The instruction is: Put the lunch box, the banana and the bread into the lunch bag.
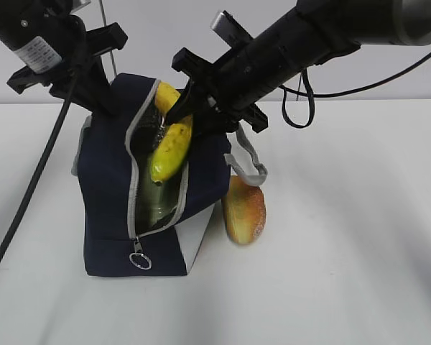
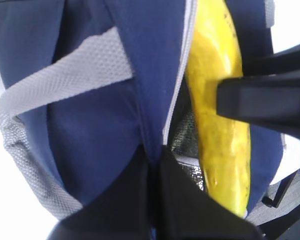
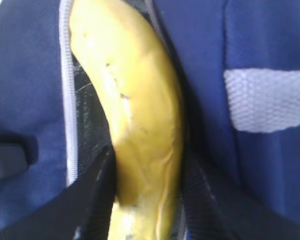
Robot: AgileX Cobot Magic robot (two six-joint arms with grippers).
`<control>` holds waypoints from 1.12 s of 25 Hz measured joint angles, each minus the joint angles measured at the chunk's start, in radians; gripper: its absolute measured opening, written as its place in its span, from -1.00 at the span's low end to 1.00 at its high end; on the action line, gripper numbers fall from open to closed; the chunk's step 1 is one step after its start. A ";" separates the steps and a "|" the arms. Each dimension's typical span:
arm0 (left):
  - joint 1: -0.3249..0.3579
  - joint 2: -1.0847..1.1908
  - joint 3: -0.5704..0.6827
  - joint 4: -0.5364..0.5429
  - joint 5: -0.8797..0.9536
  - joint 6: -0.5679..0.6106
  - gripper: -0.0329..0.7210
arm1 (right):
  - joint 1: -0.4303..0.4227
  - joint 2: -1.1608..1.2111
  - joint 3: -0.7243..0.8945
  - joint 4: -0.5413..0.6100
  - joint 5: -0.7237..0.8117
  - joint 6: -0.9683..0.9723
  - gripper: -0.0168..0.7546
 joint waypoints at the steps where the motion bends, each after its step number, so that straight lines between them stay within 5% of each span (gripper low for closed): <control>1: 0.000 0.000 0.000 0.000 0.000 0.000 -0.92 | 0.002 0.000 0.000 0.005 0.000 -0.001 -0.17; 15: 0.000 0.000 0.000 0.000 0.000 0.000 -0.92 | 0.023 0.002 -0.002 0.043 -0.037 -0.057 0.40; 23: 0.000 0.000 0.000 0.000 0.001 0.000 -0.92 | -0.041 -0.025 -0.021 -0.005 0.113 -0.075 0.42; 28: 0.000 0.000 0.000 0.000 0.001 0.001 -0.92 | -0.072 -0.102 -0.021 -0.131 0.178 -0.048 0.41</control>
